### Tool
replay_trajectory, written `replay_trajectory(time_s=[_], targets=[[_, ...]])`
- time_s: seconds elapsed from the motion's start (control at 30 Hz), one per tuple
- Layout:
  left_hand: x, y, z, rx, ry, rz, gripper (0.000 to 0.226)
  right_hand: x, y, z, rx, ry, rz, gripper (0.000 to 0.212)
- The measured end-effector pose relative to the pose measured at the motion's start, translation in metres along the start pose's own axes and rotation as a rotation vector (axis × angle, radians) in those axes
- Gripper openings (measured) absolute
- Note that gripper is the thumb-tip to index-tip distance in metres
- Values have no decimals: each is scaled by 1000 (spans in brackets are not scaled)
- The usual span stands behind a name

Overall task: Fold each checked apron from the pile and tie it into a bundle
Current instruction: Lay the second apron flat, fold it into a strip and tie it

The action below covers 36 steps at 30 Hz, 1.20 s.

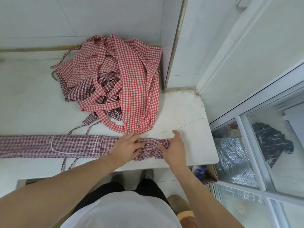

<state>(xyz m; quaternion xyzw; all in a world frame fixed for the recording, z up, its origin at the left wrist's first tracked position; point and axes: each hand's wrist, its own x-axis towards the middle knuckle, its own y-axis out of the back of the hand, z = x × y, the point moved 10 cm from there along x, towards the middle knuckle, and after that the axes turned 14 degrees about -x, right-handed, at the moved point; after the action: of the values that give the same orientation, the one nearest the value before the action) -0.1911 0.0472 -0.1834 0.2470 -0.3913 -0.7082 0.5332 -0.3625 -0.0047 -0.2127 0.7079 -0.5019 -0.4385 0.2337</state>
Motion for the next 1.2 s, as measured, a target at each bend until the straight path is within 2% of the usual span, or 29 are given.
replay_trajectory(time_s=[0.07, 0.13, 0.17, 0.23, 0.3, 0.4, 0.53, 0.67, 0.8, 0.9, 0.93, 0.97, 1.07, 1.2], targets=[[-5, -2, -4, -62, 45, 23, 33, 1, -1, 0, -98, -46, -50, 57], [-5, 1, -12, -210, 184, 67, 29, 1, -3, -2, -174, -45, -126, 29], [-5, 3, -19, -286, 273, 90, 28, 2, -5, -3, -165, -37, -168, 30], [-8, 4, -31, -371, 408, 68, 28, 2, -9, -6, -6, -76, -235, 26], [-7, -1, -38, -410, 464, 12, 28, 0, -11, -14, 203, -105, -288, 27], [-7, 1, -42, -493, 516, -24, 25, -18, -23, -44, 591, -144, -428, 16], [-9, 16, -50, -617, 587, 5, 26, -32, -38, -83, 882, -213, -519, 26], [-21, 27, -63, -710, 637, 5, 22, -38, -48, -103, 904, -252, -544, 24], [-31, 28, -77, -821, 748, -102, 26, -40, -60, -117, 858, -264, -547, 27], [-50, 24, -72, -1342, 1005, -155, 18, -41, -69, -126, 755, -267, -515, 33], [-55, 29, -69, -1478, 1074, -149, 19, -41, -71, -130, 717, -255, -504, 33], [-62, 32, -70, -1535, 1126, -164, 32, -43, -73, -134, 681, -239, -503, 32], [-76, 36, -77, -1486, 1181, -291, 75, -48, -78, -150, 591, -195, -494, 27], [-79, 54, -99, -1091, 1126, -298, 83, -53, -93, -161, 485, -175, -465, 31]])
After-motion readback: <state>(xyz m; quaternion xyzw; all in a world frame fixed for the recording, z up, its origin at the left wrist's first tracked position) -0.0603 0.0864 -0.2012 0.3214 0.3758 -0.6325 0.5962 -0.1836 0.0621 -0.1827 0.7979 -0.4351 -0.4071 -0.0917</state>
